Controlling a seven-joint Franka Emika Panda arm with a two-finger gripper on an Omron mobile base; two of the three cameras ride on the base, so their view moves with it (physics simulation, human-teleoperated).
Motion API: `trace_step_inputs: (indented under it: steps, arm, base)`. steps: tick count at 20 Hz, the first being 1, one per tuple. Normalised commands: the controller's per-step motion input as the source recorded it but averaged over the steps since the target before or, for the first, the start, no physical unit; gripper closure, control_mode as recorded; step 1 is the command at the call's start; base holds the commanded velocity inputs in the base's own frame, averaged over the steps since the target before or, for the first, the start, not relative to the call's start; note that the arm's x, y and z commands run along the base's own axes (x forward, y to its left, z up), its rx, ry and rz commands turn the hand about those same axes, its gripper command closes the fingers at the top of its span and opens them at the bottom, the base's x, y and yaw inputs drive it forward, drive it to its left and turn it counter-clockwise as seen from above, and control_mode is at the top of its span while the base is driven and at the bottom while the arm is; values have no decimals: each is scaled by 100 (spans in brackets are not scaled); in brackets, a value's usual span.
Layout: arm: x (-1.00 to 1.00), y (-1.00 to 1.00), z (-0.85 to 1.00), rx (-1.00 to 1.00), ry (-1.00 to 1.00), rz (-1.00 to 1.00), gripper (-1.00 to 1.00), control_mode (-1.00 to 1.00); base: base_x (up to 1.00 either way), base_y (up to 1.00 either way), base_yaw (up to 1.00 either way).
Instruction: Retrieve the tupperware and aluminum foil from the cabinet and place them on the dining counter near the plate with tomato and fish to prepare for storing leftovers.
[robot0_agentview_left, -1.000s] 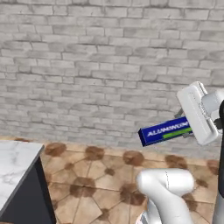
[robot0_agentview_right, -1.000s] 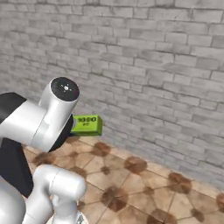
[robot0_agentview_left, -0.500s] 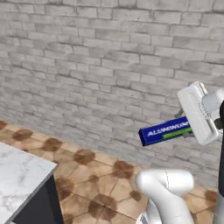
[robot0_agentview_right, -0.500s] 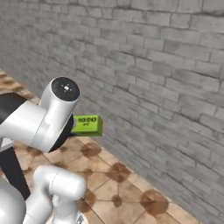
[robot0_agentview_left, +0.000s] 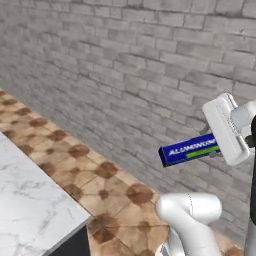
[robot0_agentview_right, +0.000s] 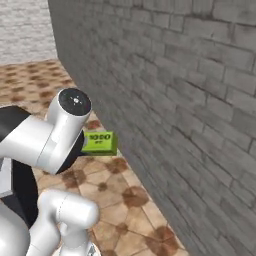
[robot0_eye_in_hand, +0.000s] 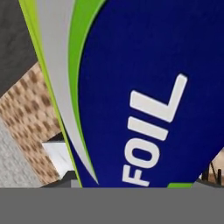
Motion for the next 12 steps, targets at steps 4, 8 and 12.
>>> trace_step_inputs:
  steps: [4,8,12]
  arm:
    - [0,0,0,0,0,0,100,100]
    - [0,0,0,0,0,0,100,100]
    - [0,0,0,0,0,0,100,100]
  base:
    - [100,0,58]
    - [100,0,58]
    - [100,0,56]
